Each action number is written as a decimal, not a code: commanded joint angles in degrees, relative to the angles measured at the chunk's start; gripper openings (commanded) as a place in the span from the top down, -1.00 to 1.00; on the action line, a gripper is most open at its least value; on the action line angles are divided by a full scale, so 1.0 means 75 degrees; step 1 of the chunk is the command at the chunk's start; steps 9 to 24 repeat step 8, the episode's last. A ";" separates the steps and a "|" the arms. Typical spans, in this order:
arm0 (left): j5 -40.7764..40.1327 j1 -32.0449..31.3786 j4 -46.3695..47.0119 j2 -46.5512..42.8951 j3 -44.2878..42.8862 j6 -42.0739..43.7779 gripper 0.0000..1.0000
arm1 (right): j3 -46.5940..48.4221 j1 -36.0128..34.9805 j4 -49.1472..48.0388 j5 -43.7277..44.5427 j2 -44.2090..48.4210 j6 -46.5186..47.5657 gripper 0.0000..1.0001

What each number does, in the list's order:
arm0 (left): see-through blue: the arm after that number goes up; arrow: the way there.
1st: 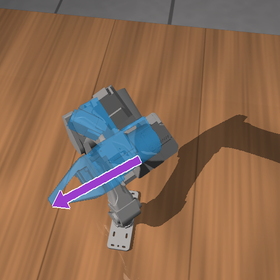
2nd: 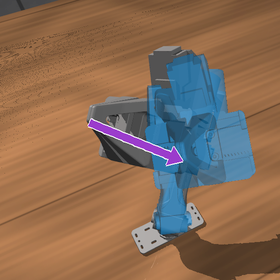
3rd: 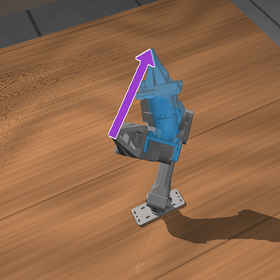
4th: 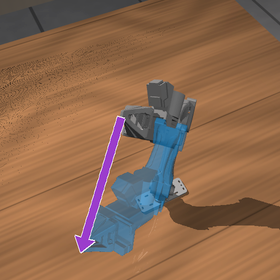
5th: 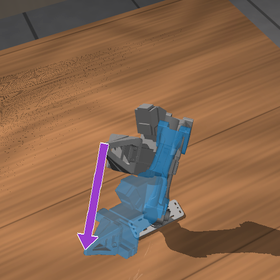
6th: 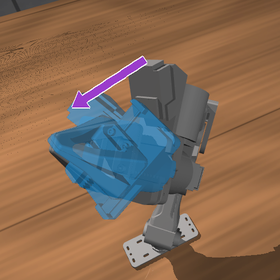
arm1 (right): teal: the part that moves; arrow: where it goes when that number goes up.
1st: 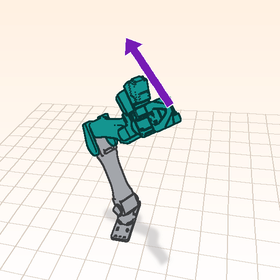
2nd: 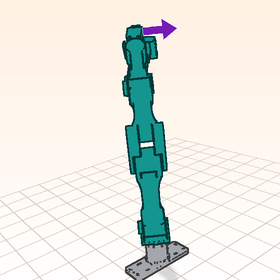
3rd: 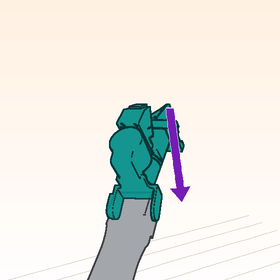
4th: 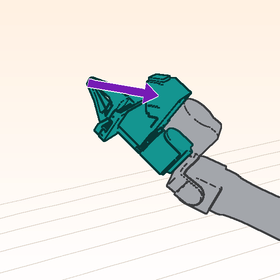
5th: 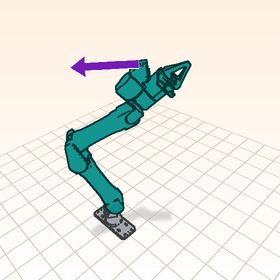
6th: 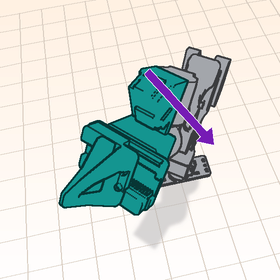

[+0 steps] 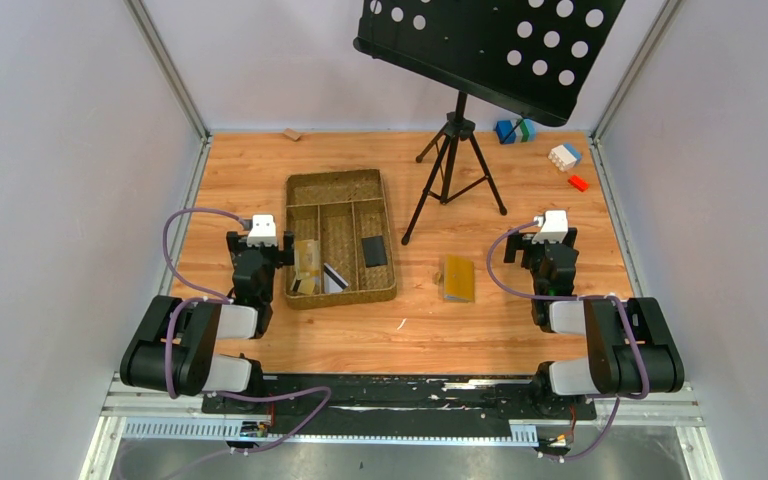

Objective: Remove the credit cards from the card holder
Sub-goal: Reset both arms

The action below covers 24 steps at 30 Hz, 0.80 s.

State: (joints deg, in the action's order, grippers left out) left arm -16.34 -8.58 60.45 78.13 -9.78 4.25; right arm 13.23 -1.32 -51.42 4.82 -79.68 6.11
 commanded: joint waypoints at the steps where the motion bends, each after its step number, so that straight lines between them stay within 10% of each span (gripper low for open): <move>1: 0.0088 0.0044 0.0328 0.0020 -0.0068 0.0117 -1.00 | 0.0180 -0.0012 -0.0351 -0.0032 0.0007 0.0006 -1.00; 24: 0.0459 0.0240 0.0094 0.0008 -0.0172 0.0019 -1.00 | 0.0180 -0.0019 -0.0345 -0.0030 0.0007 0.0010 -1.00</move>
